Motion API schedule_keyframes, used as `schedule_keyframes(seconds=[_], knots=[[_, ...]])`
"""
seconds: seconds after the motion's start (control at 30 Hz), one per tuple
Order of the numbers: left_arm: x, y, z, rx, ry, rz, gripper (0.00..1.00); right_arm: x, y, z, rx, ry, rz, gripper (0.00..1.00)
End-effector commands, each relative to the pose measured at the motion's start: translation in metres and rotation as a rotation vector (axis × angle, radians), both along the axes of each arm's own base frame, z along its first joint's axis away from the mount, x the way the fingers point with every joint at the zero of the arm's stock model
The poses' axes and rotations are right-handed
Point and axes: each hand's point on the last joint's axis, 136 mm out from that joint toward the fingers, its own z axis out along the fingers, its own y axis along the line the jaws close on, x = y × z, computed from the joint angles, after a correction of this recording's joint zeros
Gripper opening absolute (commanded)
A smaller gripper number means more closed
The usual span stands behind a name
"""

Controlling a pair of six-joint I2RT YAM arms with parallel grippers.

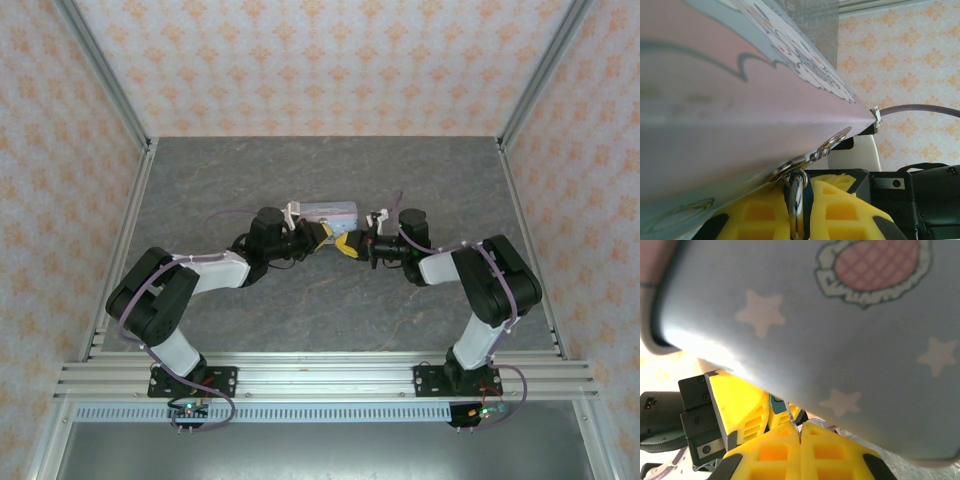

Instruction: Unlock the padlock with the key

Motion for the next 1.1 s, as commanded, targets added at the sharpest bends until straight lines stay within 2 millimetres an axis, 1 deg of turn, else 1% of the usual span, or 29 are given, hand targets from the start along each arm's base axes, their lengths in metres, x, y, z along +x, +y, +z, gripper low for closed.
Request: schedule_keyframes(seconds=[0.0, 0.17, 0.43, 0.53, 0.67, 0.9, 1.07], knots=[[-0.029, -0.037, 0.034, -0.085, -0.066, -0.192, 0.0, 0.024, -0.004, 0.016, -0.003, -0.085, -0.068, 0.0], [-0.029, -0.037, 0.033, -0.083, -0.064, -0.191, 0.0, 0.024, -0.005, 0.016, -0.004, -0.086, -0.071, 0.0], [-0.029, -0.037, 0.03, -0.076, -0.058, -0.19, 0.0, 0.022, -0.003, 0.039, 0.026, -0.111, -0.065, 0.0], [-0.028, -0.036, 0.029, -0.07, -0.058, -0.186, 0.0, 0.02, 0.0, 0.043, 0.029, -0.116, -0.056, 0.0], [-0.027, -0.035, 0.028, -0.049, -0.063, -0.18, 0.0, 0.02, 0.004, 0.041, 0.043, -0.09, -0.06, 0.0], [-0.031, -0.031, 0.028, 0.039, -0.116, -0.204, 0.0, 0.028, 0.005, 0.045, 0.105, -0.051, -0.1, 0.0], [-0.032, -0.03, 0.023, 0.037, -0.107, -0.201, 0.0, 0.029, 0.004, 0.037, 0.094, -0.037, -0.106, 0.0]])
